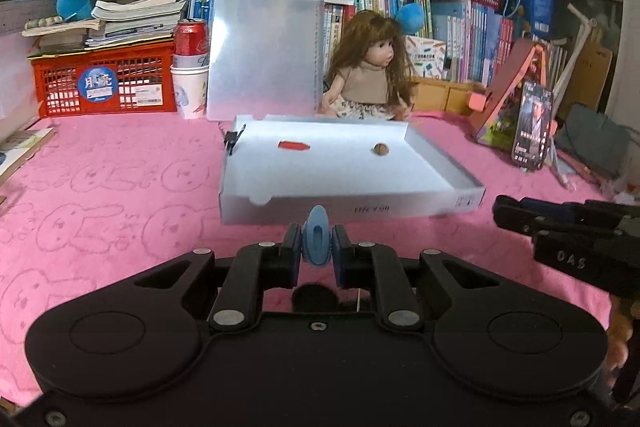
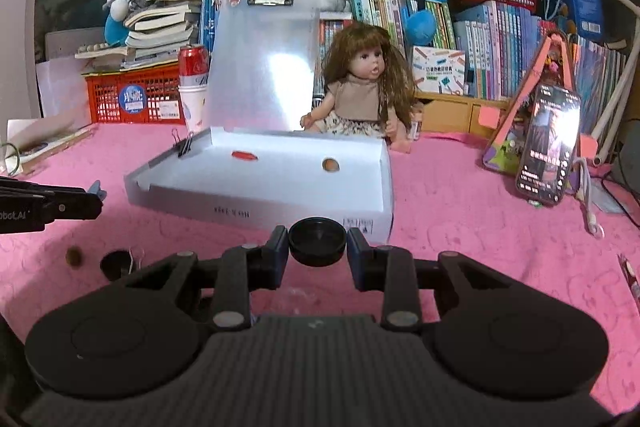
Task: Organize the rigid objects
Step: 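Carry the blue clip and black lid with both tools over the white box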
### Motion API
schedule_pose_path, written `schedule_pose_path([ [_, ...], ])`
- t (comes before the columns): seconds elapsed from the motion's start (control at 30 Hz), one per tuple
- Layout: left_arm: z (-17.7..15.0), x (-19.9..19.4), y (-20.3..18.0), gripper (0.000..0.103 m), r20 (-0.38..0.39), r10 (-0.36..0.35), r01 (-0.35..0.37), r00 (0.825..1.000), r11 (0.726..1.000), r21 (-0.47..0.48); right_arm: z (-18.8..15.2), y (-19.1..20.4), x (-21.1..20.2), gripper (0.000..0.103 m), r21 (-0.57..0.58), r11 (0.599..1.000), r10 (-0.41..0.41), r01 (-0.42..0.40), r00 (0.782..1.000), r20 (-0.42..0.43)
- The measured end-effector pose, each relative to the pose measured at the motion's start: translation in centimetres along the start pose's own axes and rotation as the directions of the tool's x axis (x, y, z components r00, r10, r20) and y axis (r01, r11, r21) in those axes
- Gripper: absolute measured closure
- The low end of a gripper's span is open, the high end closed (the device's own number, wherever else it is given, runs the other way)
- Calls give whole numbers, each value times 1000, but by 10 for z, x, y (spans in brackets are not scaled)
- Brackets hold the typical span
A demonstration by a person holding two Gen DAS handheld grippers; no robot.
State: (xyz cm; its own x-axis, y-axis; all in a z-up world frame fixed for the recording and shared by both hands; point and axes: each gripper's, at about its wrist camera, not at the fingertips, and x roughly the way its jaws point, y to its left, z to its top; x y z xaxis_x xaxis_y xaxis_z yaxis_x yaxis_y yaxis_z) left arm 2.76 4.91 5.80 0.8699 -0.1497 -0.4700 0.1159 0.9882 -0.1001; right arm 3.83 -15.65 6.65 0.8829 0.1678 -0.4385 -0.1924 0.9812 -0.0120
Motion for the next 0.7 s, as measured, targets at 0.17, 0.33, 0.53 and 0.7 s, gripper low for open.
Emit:
schedule_pose_path([
  [0.17, 21, 13, 0, 88, -1, -16, 16, 1000, 1000, -15, 15, 0, 11, 67, 4, 1000, 3, -3, 1000, 3],
  [0.33, 41, 34, 0, 88, -6, -19, 19, 1000, 1000, -17, 34, -4, 30, 67, 31, 999, 6, -6, 1000, -2],
  [0.53, 63, 64, 0, 88, -24, -35, 34, 999, 999, -38, 51, -10, 57, 67, 81, 997, 13, -11, 1000, -19],
  [0.7, 78, 95, 0, 88, -42, -22, 20, 999, 999, -41, 60, -16, 85, 67, 114, 993, 11, -5, 998, -55],
])
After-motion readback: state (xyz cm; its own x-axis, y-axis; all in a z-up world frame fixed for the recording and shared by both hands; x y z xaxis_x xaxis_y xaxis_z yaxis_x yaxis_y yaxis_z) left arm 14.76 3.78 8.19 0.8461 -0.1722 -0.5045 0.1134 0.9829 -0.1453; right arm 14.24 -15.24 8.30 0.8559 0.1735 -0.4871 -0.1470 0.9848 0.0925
